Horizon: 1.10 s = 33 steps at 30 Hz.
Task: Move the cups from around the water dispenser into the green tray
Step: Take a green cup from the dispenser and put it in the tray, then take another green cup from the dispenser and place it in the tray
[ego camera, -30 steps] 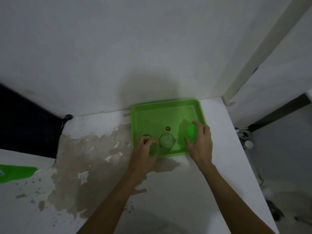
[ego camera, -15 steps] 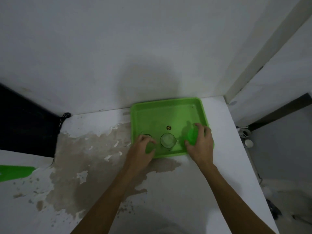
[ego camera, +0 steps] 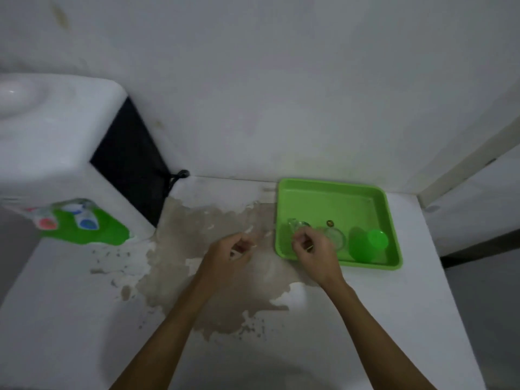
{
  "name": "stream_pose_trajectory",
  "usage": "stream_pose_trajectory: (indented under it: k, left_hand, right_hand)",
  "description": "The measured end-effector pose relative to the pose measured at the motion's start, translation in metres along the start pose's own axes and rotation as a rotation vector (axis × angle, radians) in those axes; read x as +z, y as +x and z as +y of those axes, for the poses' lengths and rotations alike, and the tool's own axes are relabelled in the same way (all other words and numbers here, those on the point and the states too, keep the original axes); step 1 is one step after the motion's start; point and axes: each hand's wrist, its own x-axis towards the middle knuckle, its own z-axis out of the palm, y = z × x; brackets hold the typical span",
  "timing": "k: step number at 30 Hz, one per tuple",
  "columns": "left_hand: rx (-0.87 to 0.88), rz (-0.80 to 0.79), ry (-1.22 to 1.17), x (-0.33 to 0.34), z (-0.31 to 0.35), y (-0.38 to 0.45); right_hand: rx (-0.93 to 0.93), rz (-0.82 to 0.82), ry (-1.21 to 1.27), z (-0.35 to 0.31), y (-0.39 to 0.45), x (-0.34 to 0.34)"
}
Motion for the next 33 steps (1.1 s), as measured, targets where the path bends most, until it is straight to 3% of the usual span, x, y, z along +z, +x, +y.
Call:
stream_pose_trajectory:
  k: [5,8,15,24,33]
  left_hand:
    - [-0.117,0.055,-0.034,-0.083,-0.051,-0.035]
    - [-0.203,0.166,-0.036,-0.139,-0.088,-0.054]
    - [-0.245,0.444,0.262,-0.229,-0.134,-0.074]
    - [-0.273,0.269,0.381,-0.266,-0.186,-0.05]
    - [-0.257,0.314,0.36,-0.26,-0.192,-0.05]
  right_hand:
    - [-0.005,-0.092,0.039,-0.063,-0.006,0.083]
    - [-0.02,-0.171,0.085,-0.102,-0.001,0.136]
    - [-0.043,-0.262,0.114,-0.168,0.02,0.228]
    - [-0.045,-0.311,0.111,-0.202,0.044,0.284]
    - [0.021,-0.283,0.075,-0.183,0.039,0.268]
